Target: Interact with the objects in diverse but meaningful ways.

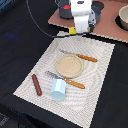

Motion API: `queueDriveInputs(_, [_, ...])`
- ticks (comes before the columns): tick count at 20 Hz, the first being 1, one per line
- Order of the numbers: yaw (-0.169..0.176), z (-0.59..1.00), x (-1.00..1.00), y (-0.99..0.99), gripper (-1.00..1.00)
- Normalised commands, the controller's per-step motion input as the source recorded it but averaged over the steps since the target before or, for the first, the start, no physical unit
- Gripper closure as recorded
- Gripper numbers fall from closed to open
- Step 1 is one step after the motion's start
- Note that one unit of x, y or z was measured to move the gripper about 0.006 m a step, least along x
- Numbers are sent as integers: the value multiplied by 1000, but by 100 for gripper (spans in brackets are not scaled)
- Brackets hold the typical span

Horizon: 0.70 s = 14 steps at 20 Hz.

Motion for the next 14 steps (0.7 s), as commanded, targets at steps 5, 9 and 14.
queueDriveInputs(5, [-34, 606, 931, 107, 100])
queueDriveInputs(9, [-27, 552, 941, 67, 100])
queueDriveInputs(14, [-28, 391, 933, 17, 100])
